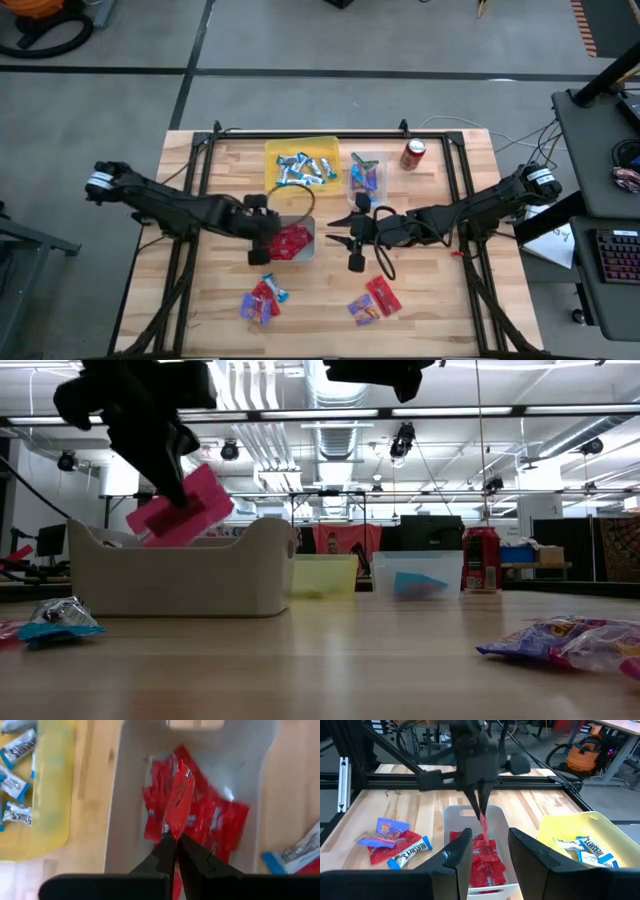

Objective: Sort candy
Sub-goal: Put the red candy into the gray bin

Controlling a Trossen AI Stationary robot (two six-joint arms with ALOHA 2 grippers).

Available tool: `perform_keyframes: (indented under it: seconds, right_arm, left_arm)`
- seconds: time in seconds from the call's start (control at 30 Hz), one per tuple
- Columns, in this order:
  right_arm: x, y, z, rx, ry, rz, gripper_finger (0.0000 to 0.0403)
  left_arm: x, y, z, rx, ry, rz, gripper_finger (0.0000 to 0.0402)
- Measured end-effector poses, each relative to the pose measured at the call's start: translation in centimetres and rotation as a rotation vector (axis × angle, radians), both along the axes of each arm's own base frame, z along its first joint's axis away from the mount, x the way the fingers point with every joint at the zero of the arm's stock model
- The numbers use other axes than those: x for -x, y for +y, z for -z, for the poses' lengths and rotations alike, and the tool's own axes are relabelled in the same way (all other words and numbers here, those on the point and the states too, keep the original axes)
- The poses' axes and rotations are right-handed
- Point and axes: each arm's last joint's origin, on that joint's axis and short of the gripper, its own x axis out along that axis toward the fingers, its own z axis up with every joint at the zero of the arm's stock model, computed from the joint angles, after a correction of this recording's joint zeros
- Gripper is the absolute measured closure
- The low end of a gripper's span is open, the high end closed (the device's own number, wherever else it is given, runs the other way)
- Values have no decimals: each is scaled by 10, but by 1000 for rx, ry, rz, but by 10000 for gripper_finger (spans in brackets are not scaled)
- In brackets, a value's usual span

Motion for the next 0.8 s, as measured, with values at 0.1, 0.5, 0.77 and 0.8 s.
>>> perform_keyframes:
  seconds: [0.1,0.5,0.77,0.8]
  right_arm:
    - [0,0,0,1,3,0,282]
    - [0,0,1,2,7,-1,282]
    - [0,0,2,4,15,-1,282]
    - [0,0,2,4,15,-1,282]
  left_arm:
    - [-14,-4,6,-40,89,43,401]
    - [-45,-11,44,-96,289,101,401]
    - [-47,-12,48,-85,302,92,396]
    - [-47,-12,47,-84,300,92,390]
